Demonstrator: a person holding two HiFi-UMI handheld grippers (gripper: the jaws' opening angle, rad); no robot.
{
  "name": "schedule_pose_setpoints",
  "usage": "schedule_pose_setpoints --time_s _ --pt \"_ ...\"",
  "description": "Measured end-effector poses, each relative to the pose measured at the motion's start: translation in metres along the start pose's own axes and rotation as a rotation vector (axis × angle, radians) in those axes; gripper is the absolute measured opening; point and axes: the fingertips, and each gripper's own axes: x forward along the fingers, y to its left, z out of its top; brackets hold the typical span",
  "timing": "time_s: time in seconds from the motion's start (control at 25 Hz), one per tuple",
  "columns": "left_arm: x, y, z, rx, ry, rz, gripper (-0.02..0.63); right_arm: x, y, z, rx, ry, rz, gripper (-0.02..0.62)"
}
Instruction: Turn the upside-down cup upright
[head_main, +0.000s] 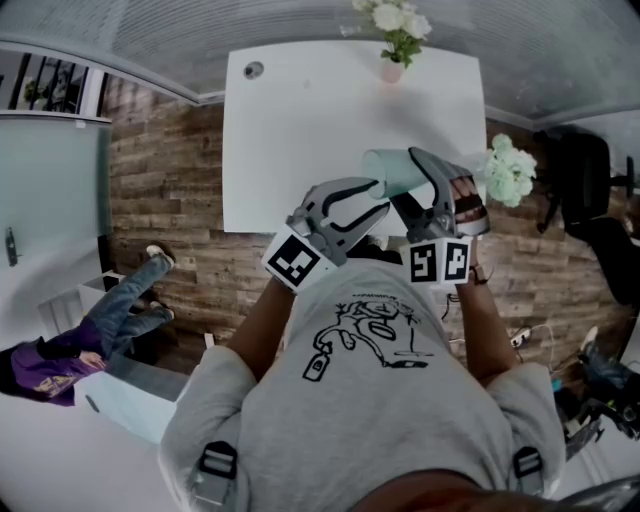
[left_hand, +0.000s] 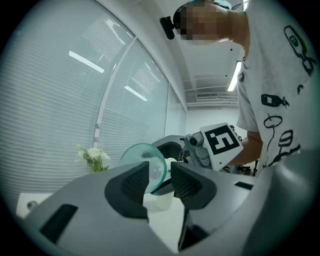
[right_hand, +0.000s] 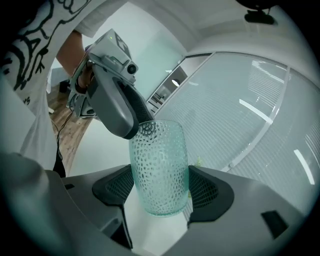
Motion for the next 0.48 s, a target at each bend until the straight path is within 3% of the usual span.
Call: schedule_pose_setpoints --time_s 0.48 --pt "-0.003 0.018 0.008 -0.051 -0.050 0.086 0.277 -0.003 -0.008 0.001 0.336 -0.117 0.006 0.348"
